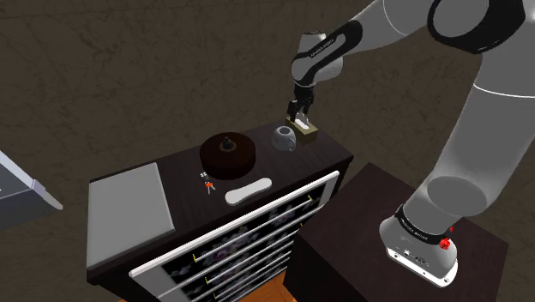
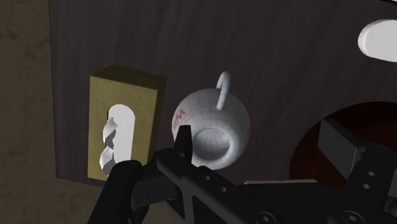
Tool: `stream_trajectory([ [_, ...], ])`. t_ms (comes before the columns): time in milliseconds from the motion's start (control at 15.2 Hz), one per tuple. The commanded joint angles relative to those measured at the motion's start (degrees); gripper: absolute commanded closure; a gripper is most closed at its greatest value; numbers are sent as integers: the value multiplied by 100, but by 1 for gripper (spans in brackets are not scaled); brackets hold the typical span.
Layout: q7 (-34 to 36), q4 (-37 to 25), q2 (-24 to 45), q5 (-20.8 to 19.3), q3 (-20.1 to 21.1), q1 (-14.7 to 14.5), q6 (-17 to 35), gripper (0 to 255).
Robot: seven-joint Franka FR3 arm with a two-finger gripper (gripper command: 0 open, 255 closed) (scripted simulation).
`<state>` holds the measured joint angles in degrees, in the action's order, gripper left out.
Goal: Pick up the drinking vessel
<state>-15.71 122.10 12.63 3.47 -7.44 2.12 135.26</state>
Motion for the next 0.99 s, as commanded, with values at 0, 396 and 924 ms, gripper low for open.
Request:
stream_trajectory([
  [0, -90, -375, 476, 22, -9, 50, 95, 0],
  [396, -278, -1570, 1820, 49, -2, 212, 231, 0],
  [924, -377, -2730, 3043, 55, 21, 357, 292, 0],
])
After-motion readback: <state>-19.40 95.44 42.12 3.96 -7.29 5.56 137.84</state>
